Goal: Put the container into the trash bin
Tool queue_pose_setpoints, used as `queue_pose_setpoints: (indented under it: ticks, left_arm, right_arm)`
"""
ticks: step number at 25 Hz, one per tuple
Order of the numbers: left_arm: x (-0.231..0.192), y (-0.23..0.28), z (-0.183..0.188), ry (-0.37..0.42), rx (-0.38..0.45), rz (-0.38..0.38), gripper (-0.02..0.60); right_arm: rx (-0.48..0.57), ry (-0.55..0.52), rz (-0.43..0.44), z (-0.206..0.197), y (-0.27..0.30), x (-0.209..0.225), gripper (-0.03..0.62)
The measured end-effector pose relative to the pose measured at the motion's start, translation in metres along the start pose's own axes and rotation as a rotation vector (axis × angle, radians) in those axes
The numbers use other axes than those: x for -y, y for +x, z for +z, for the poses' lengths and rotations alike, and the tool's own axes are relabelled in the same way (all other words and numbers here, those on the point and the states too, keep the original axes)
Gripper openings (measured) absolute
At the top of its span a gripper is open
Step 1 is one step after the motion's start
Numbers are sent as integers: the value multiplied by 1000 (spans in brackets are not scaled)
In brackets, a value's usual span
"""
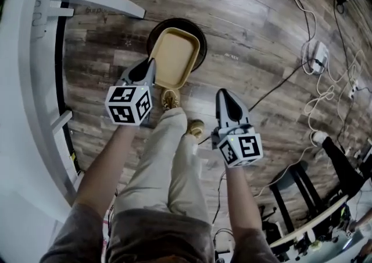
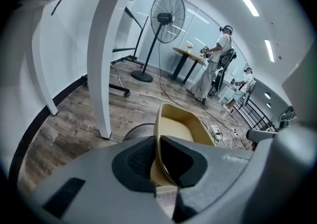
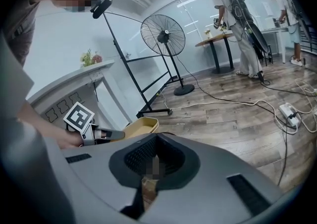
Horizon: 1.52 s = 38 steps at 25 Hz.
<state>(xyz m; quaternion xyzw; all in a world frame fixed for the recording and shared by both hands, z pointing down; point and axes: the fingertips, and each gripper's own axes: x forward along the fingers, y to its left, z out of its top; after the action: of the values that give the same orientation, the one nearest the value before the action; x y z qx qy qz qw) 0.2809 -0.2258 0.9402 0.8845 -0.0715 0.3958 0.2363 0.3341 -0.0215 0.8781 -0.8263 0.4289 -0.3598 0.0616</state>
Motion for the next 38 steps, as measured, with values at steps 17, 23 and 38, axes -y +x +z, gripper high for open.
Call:
queue_pose_setpoints:
  ticks: [17, 23, 38]
  left_arm:
    - [-37, 66, -49, 27, -74, 57, 23]
    - [-42, 92, -60, 94, -122, 70, 23]
    - [-42, 160, -92, 287, -284, 137, 24]
  right_arm:
    - [-42, -11, 52, -25, 25, 5, 1]
    - [-49, -6, 53, -27, 21, 6, 1]
    - [-64, 34, 25, -40, 18, 26, 2]
